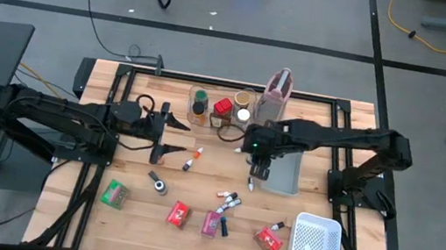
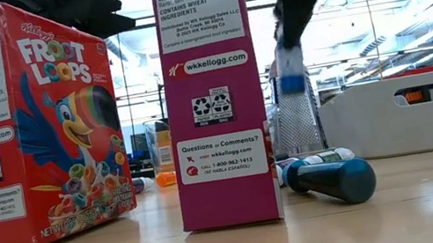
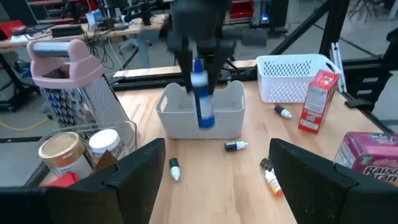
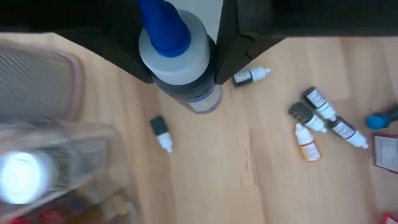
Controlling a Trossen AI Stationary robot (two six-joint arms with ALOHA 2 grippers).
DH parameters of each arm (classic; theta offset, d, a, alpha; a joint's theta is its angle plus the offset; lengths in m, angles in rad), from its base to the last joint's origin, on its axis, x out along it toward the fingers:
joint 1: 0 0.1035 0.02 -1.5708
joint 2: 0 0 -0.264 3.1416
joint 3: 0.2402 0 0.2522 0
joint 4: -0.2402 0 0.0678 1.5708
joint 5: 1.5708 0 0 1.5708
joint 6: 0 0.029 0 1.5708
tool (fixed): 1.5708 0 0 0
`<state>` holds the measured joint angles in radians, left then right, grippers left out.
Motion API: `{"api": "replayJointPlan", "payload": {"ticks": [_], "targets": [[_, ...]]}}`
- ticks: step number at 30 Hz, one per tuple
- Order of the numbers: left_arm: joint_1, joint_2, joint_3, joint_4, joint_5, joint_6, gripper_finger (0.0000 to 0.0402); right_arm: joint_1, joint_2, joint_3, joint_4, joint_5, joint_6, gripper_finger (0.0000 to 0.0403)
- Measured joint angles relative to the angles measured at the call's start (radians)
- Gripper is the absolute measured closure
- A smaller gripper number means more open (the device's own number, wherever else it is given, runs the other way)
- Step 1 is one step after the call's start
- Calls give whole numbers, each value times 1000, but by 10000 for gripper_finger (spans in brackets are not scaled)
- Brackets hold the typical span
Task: Pick & Place Kitchen Items
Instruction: Put the large blue food coloring bottle into the gray bin
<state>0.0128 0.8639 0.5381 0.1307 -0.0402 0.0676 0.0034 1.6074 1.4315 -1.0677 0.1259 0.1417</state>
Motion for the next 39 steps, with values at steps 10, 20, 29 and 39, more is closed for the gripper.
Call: {"api": "replayJointPlan", "payload": {"ticks": [10,20,29,39], "targets": [[0,0,0,3,0,-32,104,22,-255,-47,-132,110,193,247],[0,0,0,2,0,-81,104,-36,-380,-377,-102,121,324,246],[0,0,0,3,0,-93,104,-148,-372,-599,84,65,279,245],[0,0,0,2,0,-90,104,-213,-372,-678,163,73,217,216]]}}
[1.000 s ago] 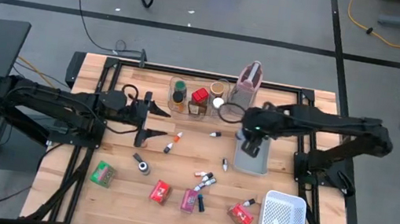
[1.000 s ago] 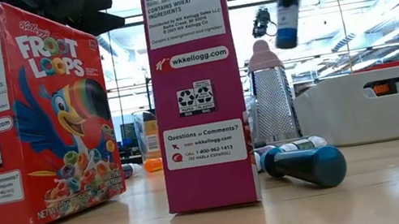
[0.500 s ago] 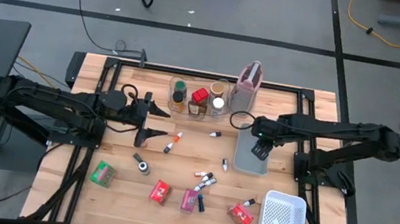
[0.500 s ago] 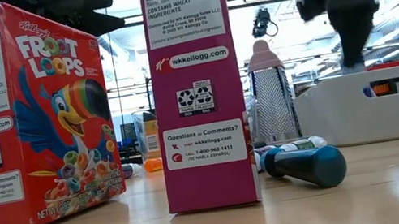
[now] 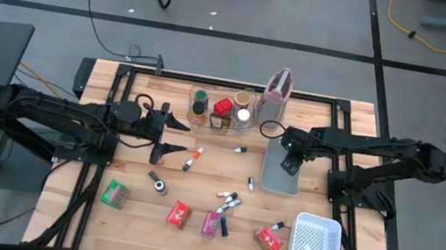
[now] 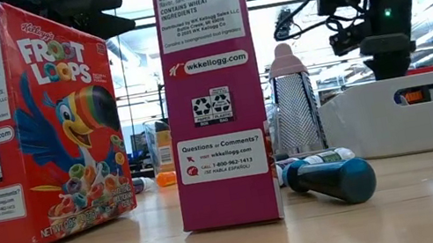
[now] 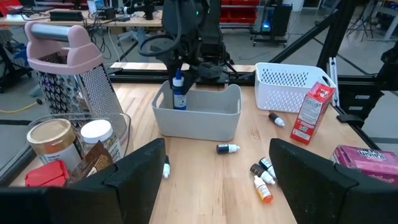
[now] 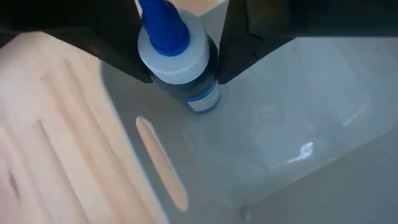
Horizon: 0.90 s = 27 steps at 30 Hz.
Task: Pick & Place Kitchen Items
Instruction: Put the large blue food coloring bottle into the gray bin, then put the large orange food coloring bottle into the gray bin
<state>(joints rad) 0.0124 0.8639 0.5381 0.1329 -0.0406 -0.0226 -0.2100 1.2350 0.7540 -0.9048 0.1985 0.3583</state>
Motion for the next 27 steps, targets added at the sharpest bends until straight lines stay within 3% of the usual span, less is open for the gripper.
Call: {"api": "replayJointPlan", "payload": {"ticks": [9,16,24,27], "targets": [[0,0,0,0,0,0,104,0,0,51,-2,57,-99,151],[0,0,0,0,0,0,104,0,0,227,17,56,-140,129],[0,0,0,-7,-5,33,104,0,2,287,467,46,-223,128],[0,0,1,-66,-63,42,104,0,10,286,558,46,-271,128]]}}
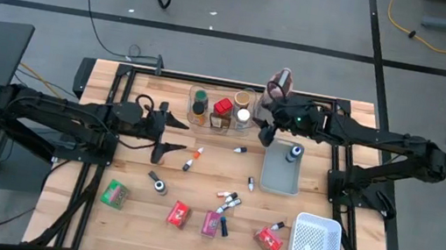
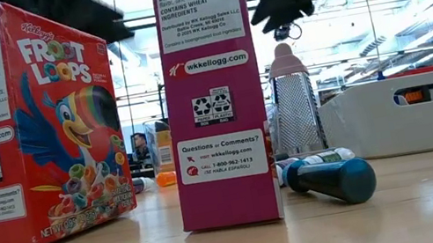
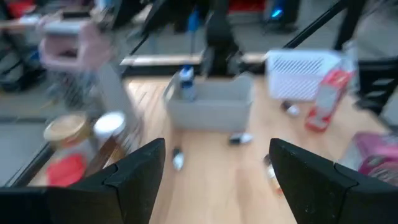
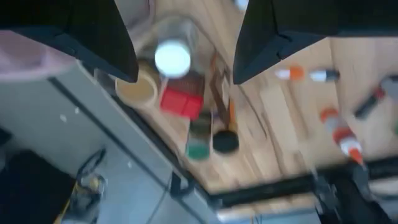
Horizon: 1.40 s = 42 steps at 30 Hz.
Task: Pick & Place Kitchen Items
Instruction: Put the large orange food coloring bottle into the gray bin
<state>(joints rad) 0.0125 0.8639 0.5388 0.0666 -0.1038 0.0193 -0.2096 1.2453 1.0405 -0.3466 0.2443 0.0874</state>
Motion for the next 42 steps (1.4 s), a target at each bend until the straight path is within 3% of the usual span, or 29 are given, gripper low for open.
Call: {"api": "replayJointPlan", "payload": {"ticks": [5,11,16,23,31,35,42], "targets": [[-1,0,0,-241,-33,-32,104,0,17,0,94,2,-43,128],[-3,0,0,-441,-43,-136,104,0,51,0,89,-1,-73,128],[-3,-1,0,-536,-37,-202,104,0,90,0,92,-1,-72,128],[-3,-1,0,-655,63,-294,104,0,118,0,108,-1,-70,128],[-3,-1,0,-759,-7,-329,108,0,124,-1,124,-1,-70,128],[-2,-1,0,-756,-11,-322,134,0,124,-1,125,0,-70,128],[-2,-1,0,-740,-10,-320,216,0,124,-1,124,0,-70,128]]}}
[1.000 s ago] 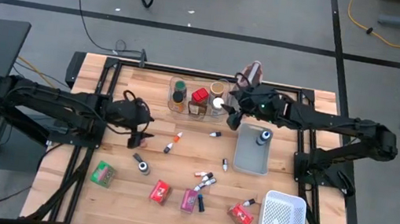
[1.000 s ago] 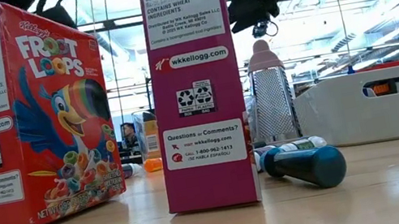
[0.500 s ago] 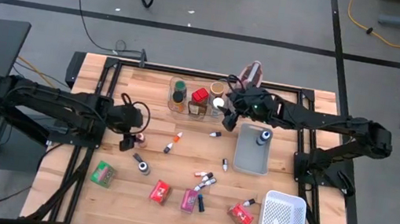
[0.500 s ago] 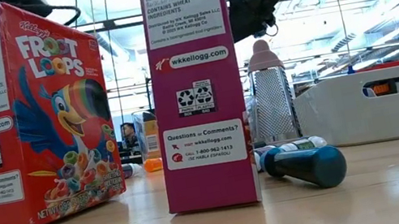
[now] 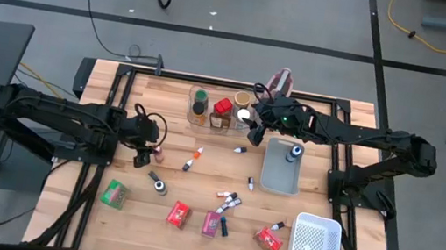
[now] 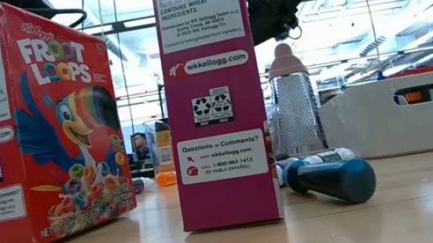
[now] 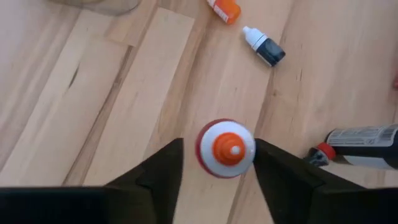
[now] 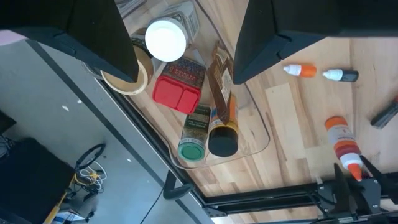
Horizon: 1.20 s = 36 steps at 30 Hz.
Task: Pick & Place Kitchen Items
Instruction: Put the large orange food coloring bottle into the gray bin
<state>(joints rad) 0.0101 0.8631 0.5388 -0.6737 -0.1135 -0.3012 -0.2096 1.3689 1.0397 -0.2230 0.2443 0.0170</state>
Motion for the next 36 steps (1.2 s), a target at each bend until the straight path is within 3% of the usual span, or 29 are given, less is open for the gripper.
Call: {"api": "replayJointPlan", "payload": {"ticks": [5,13,20,24,28,32,36], "targets": [[0,0,0,54,1,45,278,0,0,0,-1,0,0,128],[0,0,0,162,-2,77,279,0,0,0,-1,0,2,128],[0,0,0,399,1,137,277,0,20,0,14,-44,52,128],[0,1,0,548,2,209,279,0,74,0,137,-212,21,128],[0,1,0,656,1,272,279,22,181,0,402,-402,14,128],[0,1,0,695,-4,297,275,60,305,0,646,-444,-44,128],[0,1,0,695,-42,291,279,88,419,76,687,-445,-59,134]]}}
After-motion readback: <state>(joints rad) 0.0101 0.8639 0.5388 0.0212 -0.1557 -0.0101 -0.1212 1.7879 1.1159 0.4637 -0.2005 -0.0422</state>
